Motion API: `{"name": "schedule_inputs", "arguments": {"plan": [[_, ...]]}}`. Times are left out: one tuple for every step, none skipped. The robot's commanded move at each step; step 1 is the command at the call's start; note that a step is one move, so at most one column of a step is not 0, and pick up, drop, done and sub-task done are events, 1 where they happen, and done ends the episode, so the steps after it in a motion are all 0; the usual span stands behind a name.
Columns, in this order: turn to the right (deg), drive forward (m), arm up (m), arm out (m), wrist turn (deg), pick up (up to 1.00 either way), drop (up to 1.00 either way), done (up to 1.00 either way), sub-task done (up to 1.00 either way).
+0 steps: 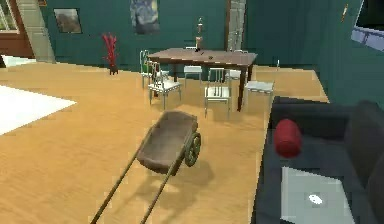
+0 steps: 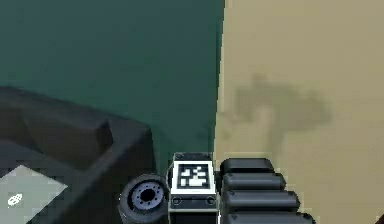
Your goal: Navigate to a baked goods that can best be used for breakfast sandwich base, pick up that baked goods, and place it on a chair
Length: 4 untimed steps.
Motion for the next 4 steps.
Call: {"name": "schedule_inputs", "arguments": {"plan": [[-45.0,0.0,0.0,0.0,0.0,0.0,0.0,0.0,0.0],[-15.0,0.0,0.0,0.0,0.0,0.0,0.0,0.0,0.0],[0.0,1.0,0.0,0.0,0.0,0.0,0.0,0.0,0.0],[-6.0,0.0,0.0,0.0,0.0,0.0,0.0,0.0,0.0]]}}
